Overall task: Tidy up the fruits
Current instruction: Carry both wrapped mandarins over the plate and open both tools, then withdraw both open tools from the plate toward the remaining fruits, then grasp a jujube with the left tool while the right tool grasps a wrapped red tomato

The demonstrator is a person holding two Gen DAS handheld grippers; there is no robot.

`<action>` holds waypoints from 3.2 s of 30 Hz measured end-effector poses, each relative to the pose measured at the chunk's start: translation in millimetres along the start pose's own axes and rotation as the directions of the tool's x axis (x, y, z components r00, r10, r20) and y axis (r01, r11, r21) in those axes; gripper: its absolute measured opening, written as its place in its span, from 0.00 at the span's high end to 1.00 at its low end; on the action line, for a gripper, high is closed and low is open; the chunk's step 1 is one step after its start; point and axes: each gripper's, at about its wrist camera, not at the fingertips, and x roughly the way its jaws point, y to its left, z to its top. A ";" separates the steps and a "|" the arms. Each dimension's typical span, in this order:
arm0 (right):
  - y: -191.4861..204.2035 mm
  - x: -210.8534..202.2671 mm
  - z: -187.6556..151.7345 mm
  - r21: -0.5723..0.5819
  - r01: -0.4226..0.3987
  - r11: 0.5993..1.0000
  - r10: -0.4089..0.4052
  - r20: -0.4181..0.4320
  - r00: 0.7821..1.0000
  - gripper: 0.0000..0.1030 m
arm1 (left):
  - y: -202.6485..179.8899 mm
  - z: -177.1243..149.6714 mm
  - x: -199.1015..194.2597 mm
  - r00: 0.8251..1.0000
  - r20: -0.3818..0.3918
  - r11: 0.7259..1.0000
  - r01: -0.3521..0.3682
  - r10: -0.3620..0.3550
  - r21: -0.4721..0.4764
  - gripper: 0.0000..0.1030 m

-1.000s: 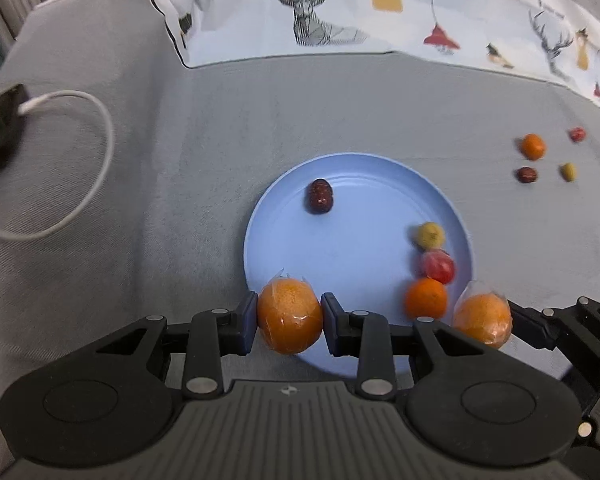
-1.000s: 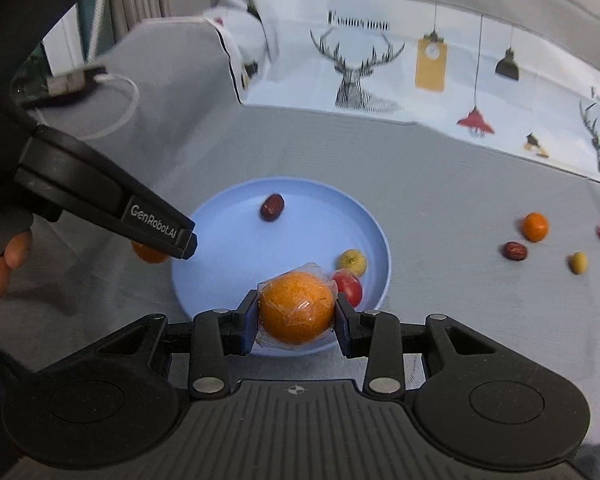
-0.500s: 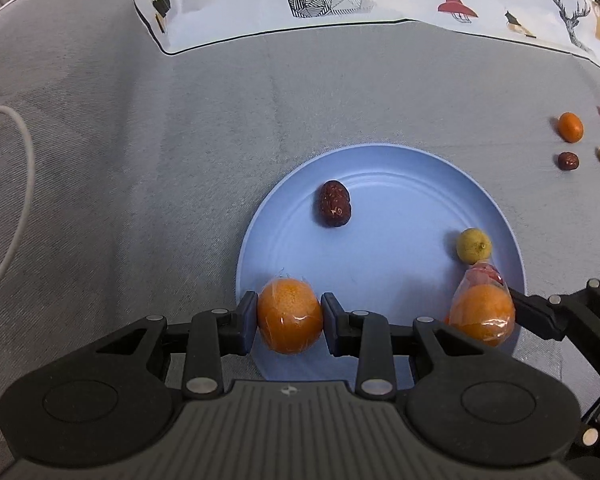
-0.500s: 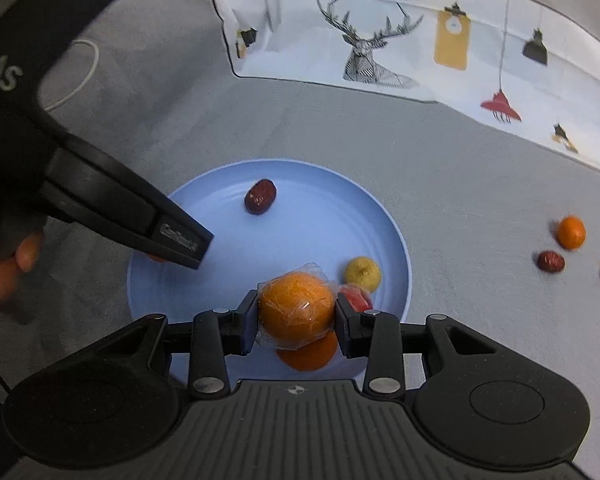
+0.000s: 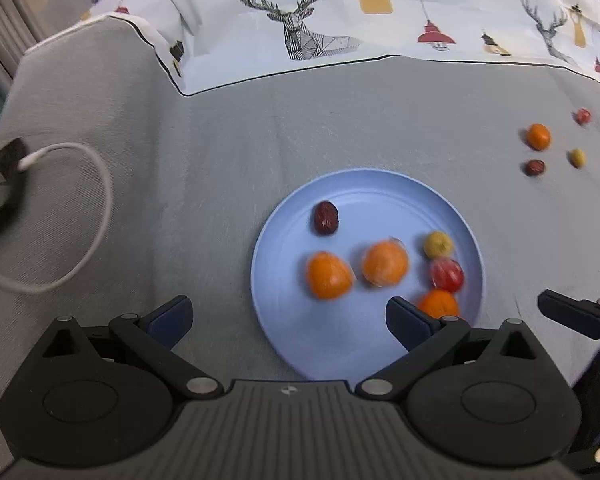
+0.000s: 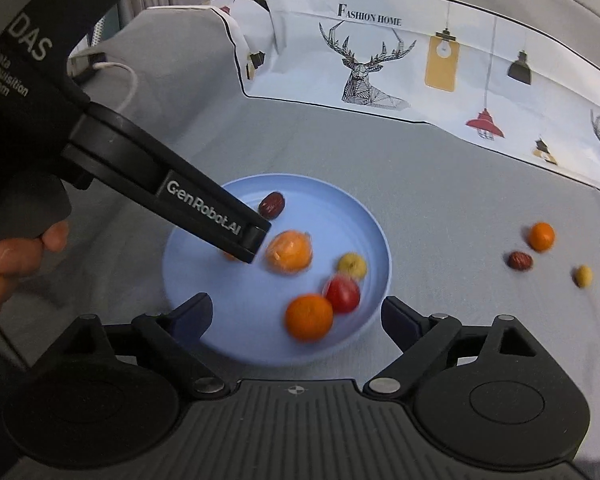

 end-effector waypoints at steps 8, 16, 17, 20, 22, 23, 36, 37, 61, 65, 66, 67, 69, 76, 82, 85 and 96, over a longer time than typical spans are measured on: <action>16.6 -76.8 -29.2 0.020 0.005 1.000 -0.006 0.056 0.998 0.06 | -3.6 -46.5 -69.7 0.997 0.067 0.999 -0.038 0.037 0.017 0.00; 28.1 -137.4 -47.6 0.021 0.056 0.998 -0.059 0.184 0.981 0.03 | -3.0 -88.7 -124.0 0.991 0.122 0.998 -0.057 0.061 -0.034 0.00; 29.3 -143.4 -50.0 0.022 0.058 0.998 -0.061 0.193 0.979 0.03 | -2.8 -91.9 -129.0 0.989 0.130 0.997 -0.065 0.070 -0.037 0.00; 31.9 -156.9 -55.4 0.027 0.067 0.997 -0.072 0.227 0.971 0.03 | -5.1 -103.0 -145.2 0.983 0.154 0.995 -0.092 0.097 -0.036 0.00; 32.5 -166.3 -58.7 0.028 0.072 0.997 -0.077 0.252 0.965 0.02 | -7.3 -108.7 -153.2 0.980 0.166 0.994 -0.100 0.105 -0.039 0.00; 32.3 -170.5 -59.9 0.030 0.075 0.997 -0.081 0.264 0.961 0.01 | -8.4 -109.9 -156.2 0.980 0.171 0.994 -0.100 0.105 -0.039 0.00; 28.1 -202.6 -75.1 0.067 0.099 0.993 -0.117 0.355 0.927 0.01 | -24.0 -124.3 -183.1 0.976 0.197 0.996 -0.082 0.089 -0.042 0.01; 27.1 -203.7 -75.7 0.069 0.102 0.992 -0.120 0.359 0.926 0.01 | -25.0 -123.9 -183.2 0.977 0.196 0.996 -0.078 0.085 -0.043 0.01; -78.8 -161.3 -86.3 0.390 0.164 0.906 -0.285 0.276 0.918 0.01 | -97.3 -45.4 -115.4 0.996 0.073 0.997 0.036 -0.042 0.071 0.01; -123.1 -147.7 -87.3 0.455 0.226 0.861 -0.361 0.235 0.902 0.01 | -124.3 -13.9 -92.9 0.994 0.082 0.994 0.064 -0.072 0.094 0.00; -137.1 -143.8 -86.6 0.466 0.251 0.849 -0.388 0.225 0.894 0.01 | -131.9 -5.5 -86.8 0.993 0.087 0.992 0.072 -0.081 0.103 0.00; -150.7 -139.6 -85.1 0.476 0.272 0.836 -0.412 0.217 0.885 0.01 | -139.1 2.6 -80.7 0.992 0.091 0.991 0.082 -0.092 0.110 0.00; -182.4 -127.3 -79.9 0.499 0.317 0.807 -0.460 0.194 0.867 0.01 | -156.1 20.5 -64.1 0.989 0.099 0.987 0.100 -0.113 0.125 0.00; -298.2 -50.5 -49.2 0.561 0.372 0.740 -0.506 0.100 0.857 0.01 | -211.3 74.8 15.6 0.981 0.110 0.978 0.139 -0.157 0.157 0.00; -378.4 47.3 -13.8 0.539 0.409 0.736 -0.502 0.030 0.864 0.01 | -242.5 109.2 94.7 0.986 0.052 0.974 0.148 -0.159 0.172 0.00; -404.0 95.9 -1.0 0.499 0.446 0.743 -0.513 -0.003 0.858 0.01 | -252.1 121.5 122.4 0.988 0.059 0.977 0.131 -0.143 0.169 0.00; -436.4 157.8 4.9 0.463 0.468 0.753 -0.548 0.046 0.836 0.01 | -254.0 128.1 150.8 0.976 0.048 0.961 0.199 -0.212 0.193 0.17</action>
